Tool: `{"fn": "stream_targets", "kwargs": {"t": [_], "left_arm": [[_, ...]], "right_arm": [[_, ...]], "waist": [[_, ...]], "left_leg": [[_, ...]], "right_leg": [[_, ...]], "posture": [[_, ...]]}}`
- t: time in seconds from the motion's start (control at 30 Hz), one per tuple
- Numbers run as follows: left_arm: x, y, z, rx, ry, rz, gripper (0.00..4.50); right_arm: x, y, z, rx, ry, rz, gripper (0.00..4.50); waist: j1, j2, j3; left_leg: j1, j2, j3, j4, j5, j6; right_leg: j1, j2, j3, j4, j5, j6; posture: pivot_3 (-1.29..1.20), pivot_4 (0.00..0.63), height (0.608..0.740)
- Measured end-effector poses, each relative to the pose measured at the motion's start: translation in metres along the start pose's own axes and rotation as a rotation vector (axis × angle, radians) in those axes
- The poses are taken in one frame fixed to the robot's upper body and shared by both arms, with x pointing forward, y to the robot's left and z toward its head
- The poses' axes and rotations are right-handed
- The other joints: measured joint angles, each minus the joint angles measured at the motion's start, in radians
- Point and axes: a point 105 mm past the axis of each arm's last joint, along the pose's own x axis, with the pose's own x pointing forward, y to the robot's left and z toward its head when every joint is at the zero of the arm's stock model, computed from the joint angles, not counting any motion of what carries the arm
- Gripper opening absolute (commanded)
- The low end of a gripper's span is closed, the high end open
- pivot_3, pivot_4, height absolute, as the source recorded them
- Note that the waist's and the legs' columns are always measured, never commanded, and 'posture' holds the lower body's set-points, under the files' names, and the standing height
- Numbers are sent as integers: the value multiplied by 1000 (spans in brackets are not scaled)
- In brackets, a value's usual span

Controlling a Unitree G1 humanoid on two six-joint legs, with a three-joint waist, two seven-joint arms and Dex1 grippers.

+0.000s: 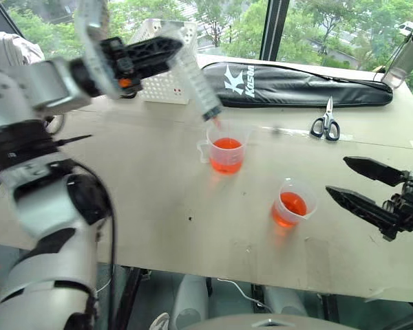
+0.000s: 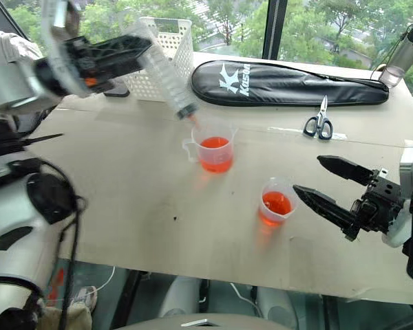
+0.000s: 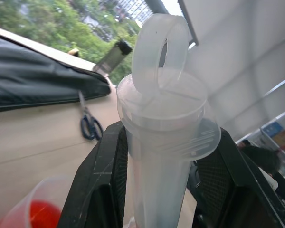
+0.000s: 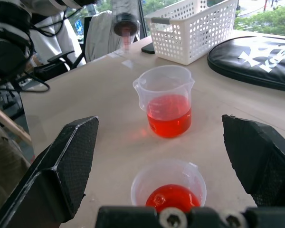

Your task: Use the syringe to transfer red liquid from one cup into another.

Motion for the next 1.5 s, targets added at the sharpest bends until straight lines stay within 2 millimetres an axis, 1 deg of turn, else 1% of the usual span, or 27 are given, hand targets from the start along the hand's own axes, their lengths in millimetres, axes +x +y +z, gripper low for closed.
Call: {"fn": "stream_targets", "kwargs": {"t": [0.07, 0.1, 0.13, 0.17, 0.2, 0.3, 0.37, 0.4, 0.57, 0.63, 0.67, 0.7, 0.73, 0.77, 0.8, 0.93, 0.97, 1.03, 1.1, 1.13, 1.27, 1.3, 1.33, 1.4, 1.43, 1.47, 1.5], "left_arm": [[-19, 9, -11, -12, 54, 60, 1517], [-22, 12, -15, -24, 66, 72, 1517], [-27, 22, -23, -25, 96, 117, 1517], [-34, 42, -36, -46, 137, 206, 1517], [-36, 46, -39, -52, 145, 225, 1517], [-41, 94, -70, -112, 239, 393, 1517], [-42, 110, -83, -105, 295, 453, 1517], [-40, 121, -93, -68, 345, 481, 1517], [-14, 131, -99, 10, 418, 430, 1517], [-9, 136, -103, 16, 444, 437, 2487], [-8, 137, -104, 18, 447, 440, 2523], [-16, 150, -112, 35, 504, 516, 3234], [-20, 155, -116, 35, 525, 541, 3539], [-23, 158, -119, 43, 542, 555, 3962], [-23, 158, -118, 47, 540, 548, 4439], [-26, 152, -103, 71, 451, 531, 4439], [-30, 147, -99, 115, 421, 516, 4439], [-31, 139, -95, 160, 357, 477, 4439], [-21, 125, -86, 285, 213, 389, 4439], [-18, 113, -84, 354, 140, 348, 4439], [-10, 72, -82, 459, -9, 239, 4439], [-8, 64, -83, 476, -25, 216, 4439], [-7, 53, -90, 501, -42, 185, 4439], [-3, 43, -105, 499, -49, 143, 4439], [-3, 41, -112, 490, -50, 138, 4439], [-8, 41, -124, 482, -35, 153, 4439], [-11, 43, -131, 470, -25, 162, 4439]], "right_arm": [[1, 9, 0, -42, -33, 36, 4466], [1, 11, -1, -51, -30, 43, 4466], [0, 16, -3, -85, -11, 60, 4466], [-1, 23, -7, -118, 17, 89, 4466], [-1, 25, -9, -120, 25, 93, 4466], [-4, 33, -21, -164, 83, 131, 4466], [-3, 36, -25, -188, 100, 151, 4466], [-3, 38, -27, -208, 108, 164, 4466], [-2, 41, -35, -248, 138, 175, 4466], [-3, 41, -39, -247, 157, 168, 4500], [-3, 41, -40, -247, 158, 166, 4500], [-5, 41, -42, -235, 158, 152, 4500], [-6, 41, -43, -230, 153, 143, 4500], [-7, 41, -45, -223, 156, 130, 4500], [-9, 41, -47, -218, 163, 117, 4500], [-14, 37, -54, -226, 184, 62, 4500], [-19, 33, -58, -235, 205, 31, 4500], [-26, 25, -66, -244, 231, -22, 4500], [-33, 16, -69, -260, 228, -87, 4500], [-37, 13, -70, -265, 221, -113, 4500], [-53, 0, -79, -244, 231, -194, 4500], [-56, -2, -81, -239, 237, -201, 4500], [-61, -4, -84, -235, 245, -207, 4500], [-68, -8, -89, -220, 251, -225, 4500], [-72, -10, -91, -214, 255, -231, 4500], [-79, -12, -94, -205, 264, -239, 4500], [-84, -13, -96, -198, 273, -250, 4500]], "waist": [[4, 0, 0], [8, 0, 0], [10, 0, -1], [13, 0, -1], [14, 0, -1], [25, -3, -3], [28, -4, -3], [29, -5, -3], [27, -6, -5], [20, -6, -5], [20, -6, -5], [5, -6, -5], [2, -6, -5], [2, -6, -4], [3, -6, -4], [6, -6, -4], [4, -6, -4], [4, -6, -4], [8, -6, -5], [9, -6, -5], [19, -6, -5], [21, -5, -5], [23, -4, -6], [24, -4, -6], [25, -4, -6], [23, -2, -7], [23, -1, -7]], "left_leg": [[0, 0, 0, 0, 0, 0], [0, 0, -1, 0, 0, 0], [0, 0, 0, 0, 0, 0], [1, 0, 0, 0, 0, 0], [1, 0, 0, 0, 0, 0], [0, 0, 0, 3, 0, 0], [0, 0, 0, 4, 0, 0], [-1, 0, 1, 4, 0, 0], [-1, 0, 1, 4, 0, 0], [-1, 0, 1, 3, 0, 0], [-1, 0, 1, 3, 0, 0], [0, 1, 1, 2, 0, 0], [-1, 1, 0, 2, 0, 0], [-1, 1, 0, 2, 0, 0], [-1, 1, 0, 2, 0, 0], [-1, 1, 1, 2, 0, 0], [-1, 1, 1, 2, 0, 0], [-1, 1, 2, 2, 0, 0], [-1, 1, 2, 2, 0, 0], [-1, 1, 2, 2, 0, 0], [0, 1, 2, 3, 0, 0], [1, 1, 3, 3, 0, 0], [1, 1, 3, 3, 0, 0], [1, 1, 3, 3, 0, 0], [2, 1, 3, 3, 0, 0], [2, 1, 3, 3, 0, 0], [2, 1, 3, 3, 0, 0]], "right_leg": [[0, -1, -1, 0, 0, 0], [0, -1, -2, 0, 0, -1], [0, -2, -2, 0, 0, -1], [1, -2, -2, 0, 0, -2], [1, -2, -2, 0, -1, -2], [1, -2, -2, 0, -2, -5], [1, -2, -2, 0, -2, -5], [1, -3, -2, 0, -2, -5], [1, -2, -2, 0, -2, -5], [0, -2, -1, 0, -2, -5], [0, -1, -1, 0, -2, -6], [0, -1, -1, 1, -2, -6], [0, 0, -1, 1, -2, -6], [0, 0, -2, 1, -2, -6], [-1, 0, -2, 1, -3, -6], [0, -2, -2, 0, -3, -6], [0, -2, -1, 0, -3, -6], [0, -3, -2, 0, -3, -6], [0, -4, -2, 0, -2, -6], [0, -4, -2, 0, -2, -6], [1, -4, -2, 1, -2, -6], [1, -4, -1, 1, -2, -6], [1, -4, -1, 1, -2, -6], [2, -4, -1, 1, -2, -6], [2, -3, -1, 1, -3, -6], [2, -3, 0, 1, -3, -6], [2, -3, 0, 1, -3, -6]], "posture": [[0, 150, 724], [0, 150, 724], [0, 150, 724], [0, 150, 724], [0, 150, 724], [0, 150, 724], [0, 150, 724], [0, 150, 724], [0, 150, 724], [0, 150, 724], [0, 150, 724], [0, 150, 724], [0, 150, 724], [0, 150, 724], [0, 150, 724], [0, 150, 724], [0, 150, 724], [0, 150, 724], [0, 150, 724], [0, 150, 724], [0, 150, 724], [0, 150, 724], [0, 150, 724], [0, 150, 724], [0, 150, 724], [0, 150, 724], [0, 150, 724]]}}
